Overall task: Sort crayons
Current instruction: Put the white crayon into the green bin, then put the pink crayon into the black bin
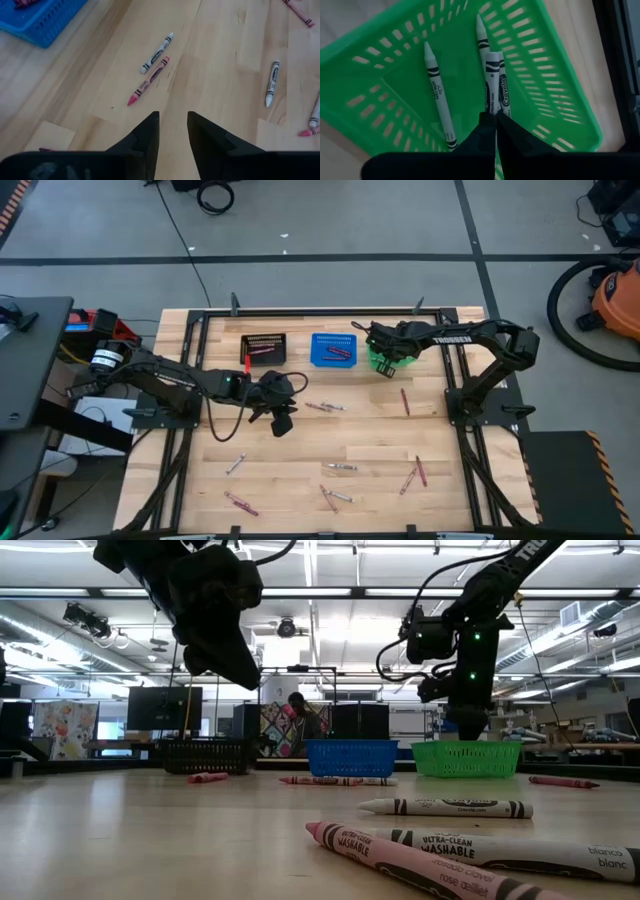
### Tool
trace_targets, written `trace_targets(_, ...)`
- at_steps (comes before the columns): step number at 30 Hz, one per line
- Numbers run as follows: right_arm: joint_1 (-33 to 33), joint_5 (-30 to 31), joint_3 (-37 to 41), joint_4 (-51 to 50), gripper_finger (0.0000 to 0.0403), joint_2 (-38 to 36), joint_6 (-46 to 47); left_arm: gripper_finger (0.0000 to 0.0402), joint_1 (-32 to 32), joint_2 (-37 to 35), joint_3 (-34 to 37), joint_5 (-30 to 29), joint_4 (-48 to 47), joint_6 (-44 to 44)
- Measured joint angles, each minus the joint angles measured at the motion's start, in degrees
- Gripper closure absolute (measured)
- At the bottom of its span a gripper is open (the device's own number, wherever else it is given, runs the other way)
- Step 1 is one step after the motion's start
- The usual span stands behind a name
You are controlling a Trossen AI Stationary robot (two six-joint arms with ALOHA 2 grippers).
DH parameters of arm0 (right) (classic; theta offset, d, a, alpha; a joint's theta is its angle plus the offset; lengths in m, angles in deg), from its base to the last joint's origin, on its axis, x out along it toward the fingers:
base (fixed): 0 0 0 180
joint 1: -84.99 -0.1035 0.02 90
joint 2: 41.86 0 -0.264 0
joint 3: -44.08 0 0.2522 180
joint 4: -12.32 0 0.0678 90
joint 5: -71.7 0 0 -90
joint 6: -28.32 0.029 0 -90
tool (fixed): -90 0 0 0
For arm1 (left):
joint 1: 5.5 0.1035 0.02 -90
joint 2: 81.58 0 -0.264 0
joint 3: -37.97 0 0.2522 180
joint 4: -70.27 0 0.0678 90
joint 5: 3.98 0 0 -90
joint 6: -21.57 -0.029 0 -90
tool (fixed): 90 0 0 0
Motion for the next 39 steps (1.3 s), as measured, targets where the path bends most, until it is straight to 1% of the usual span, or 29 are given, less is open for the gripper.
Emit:
trace_targets(7, 0.0, 0.6, 0.0, 0.2, 0.0346, -0.1, 0.0, 0.0290, 0.0, 0.0, 0.0, 0.0, -0.1, -2.3)
trace_targets(13, -1.3, 5.9, 0.0, 0.1, 0.0321, -0.1, -0.1, 0.0290, 0.1, 0.0, 0.0, 0.0, -0.1, -5.8)
trace_targets(15, -2.0, 6.3, 0.0, 0.1, 0.0316, -0.1, -0.2, 0.0290, 0.5, 0.0, 0.0, 0.0, -0.1, -5.9)
trace_targets(20, -4.5, 6.3, -0.1, -1.4, 0.0314, -0.1, 0.4, 0.0290, 2.5, 1.4, 0.0, 0.0, -0.3, -6.2)
trace_targets(23, -6.5, 7.0, -1.2, -4.8, 0.0315, -0.1, 1.6, 0.0290, 3.6, 3.8, 0.0, 0.0, 0.0, -9.6)
trace_targets(26, -8.3, 7.8, -3.4, -9.0, 0.0315, -0.3, 4.2, 0.0290, 4.2, 6.5, 0.0, 2.2, 1.5, -13.9)
trace_targets(30, -10.5, 7.8, -6.7, -13.6, 0.0315, -1.2, 7.9, 0.0290, 4.2, 9.3, 0.0, 2.6, 5.4, -16.2)
trace_targets(35, -13.4, 7.2, -9.6, -16.8, 0.0315, -3.6, 11.0, 0.0290, 4.2, 11.5, 0.0, 3.2, 6.7, -19.2)
trace_targets(39, -15.6, 6.5, -9.7, -17.3, 0.0315, -6.3, 11.9, 0.0290, 4.2, 12.1, 0.0, 4.0, 7.7, -19.7)
